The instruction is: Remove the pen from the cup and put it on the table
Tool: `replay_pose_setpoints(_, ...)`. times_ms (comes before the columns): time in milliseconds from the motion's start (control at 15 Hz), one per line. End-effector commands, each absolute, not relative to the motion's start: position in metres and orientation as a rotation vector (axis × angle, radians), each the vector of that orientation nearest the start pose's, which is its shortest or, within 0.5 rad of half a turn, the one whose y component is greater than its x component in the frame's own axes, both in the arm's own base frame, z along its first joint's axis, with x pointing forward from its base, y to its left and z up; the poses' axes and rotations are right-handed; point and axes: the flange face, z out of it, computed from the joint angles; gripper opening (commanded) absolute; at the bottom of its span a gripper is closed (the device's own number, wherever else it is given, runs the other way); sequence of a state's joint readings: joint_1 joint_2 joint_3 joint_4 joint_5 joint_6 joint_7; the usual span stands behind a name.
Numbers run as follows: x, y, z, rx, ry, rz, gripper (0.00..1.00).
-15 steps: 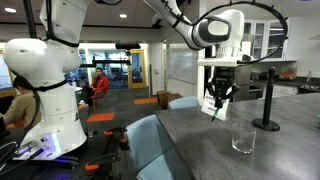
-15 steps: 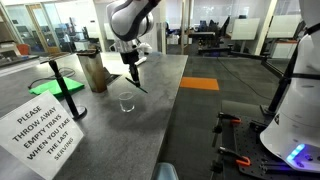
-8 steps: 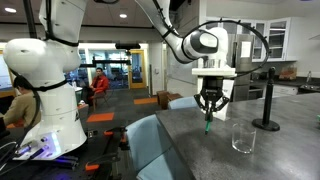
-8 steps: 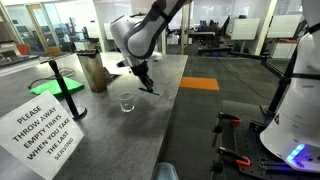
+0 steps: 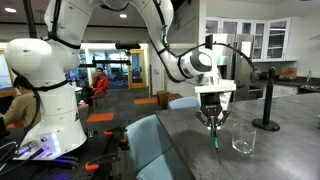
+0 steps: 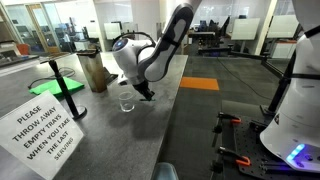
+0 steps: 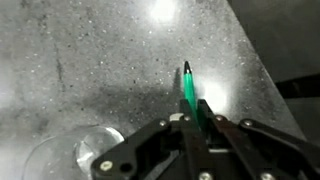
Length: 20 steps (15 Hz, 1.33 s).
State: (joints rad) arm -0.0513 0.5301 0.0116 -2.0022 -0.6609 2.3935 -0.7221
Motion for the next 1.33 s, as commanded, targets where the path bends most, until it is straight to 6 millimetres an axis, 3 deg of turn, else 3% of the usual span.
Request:
replay_pose_setpoints(0,0.595,-0.029,0.164,-2.861,-2.022,0.477,0.03)
replay_pose_setpoints(133,0.594,-0.027,0.158,-2.869,-2.046,0.475,0.03)
replay_pose_setpoints(200,0.592,-0.026,0.158,-2.866,-2.049,0.473,0.37)
replay_pose_setpoints(267,0.589,-0.024,0.161,-2.843,-2.045,0.459,0.38)
replay_pose_setpoints(533,0.586,-0.019,0.181,-2.82,-1.976,0.353,0.67)
replay_pose_setpoints(800,0.585,-0.027,0.229,-2.751,-1.78,0.186,0.98)
replay_pose_setpoints(1133,0.59,-0.047,0.303,-2.814,-1.368,-0.143,1.0)
replay_pose_setpoints(1267,0.589,-0.05,0.327,-2.845,-1.256,-0.186,1.0)
